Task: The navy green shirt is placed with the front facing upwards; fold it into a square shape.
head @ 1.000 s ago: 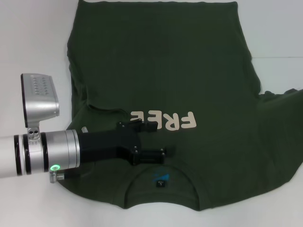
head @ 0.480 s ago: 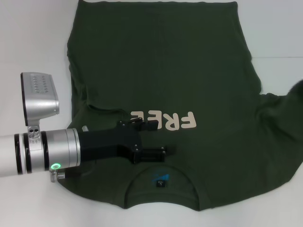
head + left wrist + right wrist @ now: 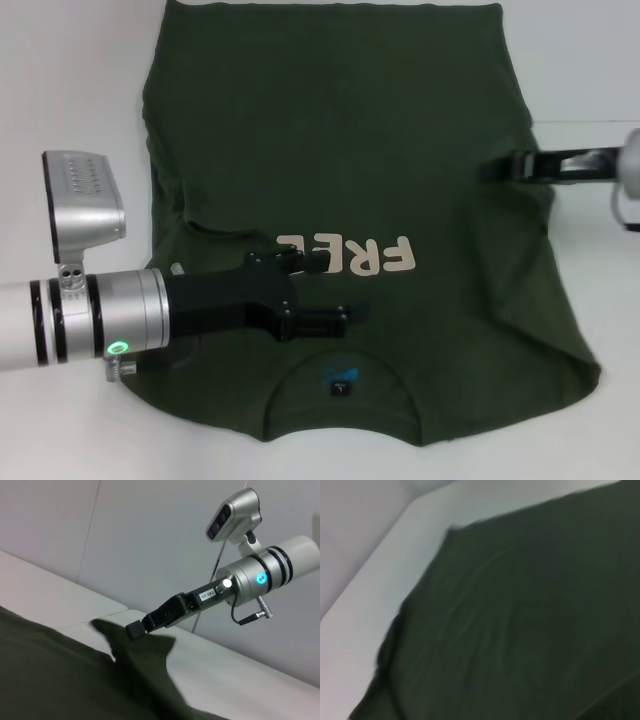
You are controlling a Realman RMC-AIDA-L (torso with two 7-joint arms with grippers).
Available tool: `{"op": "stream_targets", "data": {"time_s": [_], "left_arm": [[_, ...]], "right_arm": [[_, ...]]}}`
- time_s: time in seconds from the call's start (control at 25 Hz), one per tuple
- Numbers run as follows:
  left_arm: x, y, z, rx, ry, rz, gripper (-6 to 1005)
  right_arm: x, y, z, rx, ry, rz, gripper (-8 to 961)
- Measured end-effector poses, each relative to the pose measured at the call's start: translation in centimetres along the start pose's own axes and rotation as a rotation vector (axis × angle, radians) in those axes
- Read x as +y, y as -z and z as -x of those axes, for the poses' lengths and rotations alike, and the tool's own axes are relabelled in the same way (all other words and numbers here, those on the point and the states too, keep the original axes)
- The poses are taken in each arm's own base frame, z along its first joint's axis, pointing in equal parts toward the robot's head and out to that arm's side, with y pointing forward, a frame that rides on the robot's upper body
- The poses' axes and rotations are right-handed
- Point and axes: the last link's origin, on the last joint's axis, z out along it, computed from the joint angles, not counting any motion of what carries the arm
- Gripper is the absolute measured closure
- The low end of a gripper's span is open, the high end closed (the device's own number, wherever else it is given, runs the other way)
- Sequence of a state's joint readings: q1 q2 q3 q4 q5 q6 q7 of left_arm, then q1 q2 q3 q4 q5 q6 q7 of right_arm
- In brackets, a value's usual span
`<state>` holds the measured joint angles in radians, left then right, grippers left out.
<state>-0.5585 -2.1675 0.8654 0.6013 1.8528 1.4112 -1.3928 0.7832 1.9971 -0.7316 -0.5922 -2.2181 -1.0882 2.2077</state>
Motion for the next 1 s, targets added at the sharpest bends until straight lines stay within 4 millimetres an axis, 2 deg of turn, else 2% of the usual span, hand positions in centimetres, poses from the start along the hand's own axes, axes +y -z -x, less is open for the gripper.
{"op": "stream_targets", "data": {"time_s": [0.16, 0.44, 0.68, 1.0], "left_arm": [[0.0, 0.0, 0.1, 0.000, 0.003, -0.003, 65], [-0.1, 0.1, 0.2, 0.002, 0.010, -0.013, 65], [-0.6, 1.1, 0.1, 0.027, 0.045, -0.044, 65], [-1.4, 4.7, 1.2, 0.040, 0.138, -0.151, 66]], "right_arm": [[1.8, -1.1, -0.3, 0.034, 0.063, 0.029, 852], [0.7, 0.6, -0.4, -0.010, 0.022, 0.034, 718], [0.3, 1.8, -1.6, -0.069, -0.007, 0.105, 469], [1.0, 2.8, -4.9, -0.091, -0.009, 0.241, 144]]}}
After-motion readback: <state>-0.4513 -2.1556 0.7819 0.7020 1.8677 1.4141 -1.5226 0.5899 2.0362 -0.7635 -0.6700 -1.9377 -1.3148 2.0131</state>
